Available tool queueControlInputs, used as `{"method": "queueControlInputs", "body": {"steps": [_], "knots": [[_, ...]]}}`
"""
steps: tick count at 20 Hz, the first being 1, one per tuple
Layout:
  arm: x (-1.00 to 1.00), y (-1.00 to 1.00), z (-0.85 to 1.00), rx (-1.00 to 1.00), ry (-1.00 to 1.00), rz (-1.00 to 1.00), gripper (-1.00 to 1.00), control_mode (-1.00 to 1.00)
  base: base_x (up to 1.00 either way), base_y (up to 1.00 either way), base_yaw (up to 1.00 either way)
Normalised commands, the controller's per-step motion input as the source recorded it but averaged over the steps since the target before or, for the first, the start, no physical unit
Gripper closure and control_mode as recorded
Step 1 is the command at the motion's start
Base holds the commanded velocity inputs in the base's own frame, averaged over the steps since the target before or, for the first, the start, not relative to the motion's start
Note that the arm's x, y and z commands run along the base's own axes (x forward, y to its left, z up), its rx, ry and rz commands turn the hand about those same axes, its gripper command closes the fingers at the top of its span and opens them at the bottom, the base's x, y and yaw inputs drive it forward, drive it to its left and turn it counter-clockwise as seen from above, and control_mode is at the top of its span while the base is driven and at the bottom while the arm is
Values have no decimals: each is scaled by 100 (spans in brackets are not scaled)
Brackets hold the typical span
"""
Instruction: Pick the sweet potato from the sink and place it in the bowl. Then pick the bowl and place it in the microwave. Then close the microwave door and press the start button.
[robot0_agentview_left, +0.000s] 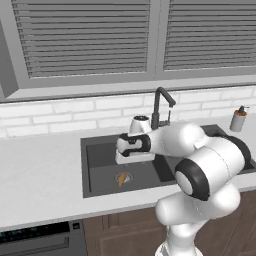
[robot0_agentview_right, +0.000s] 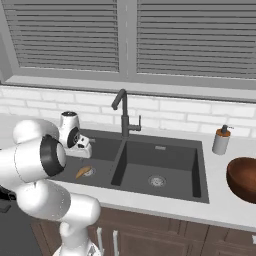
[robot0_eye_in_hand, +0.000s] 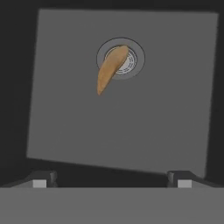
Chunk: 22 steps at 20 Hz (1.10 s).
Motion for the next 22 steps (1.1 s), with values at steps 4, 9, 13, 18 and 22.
{"method": "queueControlInputs", "body": {"steps": [4, 9, 13, 18, 22], "knots": [[33, 11, -37, 0, -1, 0, -100, -100, 0, 0, 0], [9, 21, -18, 0, 0, -1, -100, -100, 0, 0, 0], [3, 2, -18, 0, 1, -4, -100, -100, 0, 0, 0], [6, 0, -47, 0, -1, -3, -100, -100, 0, 0, 0], [17, 1, -37, 0, 0, -2, -100, -100, 0, 0, 0]]}}
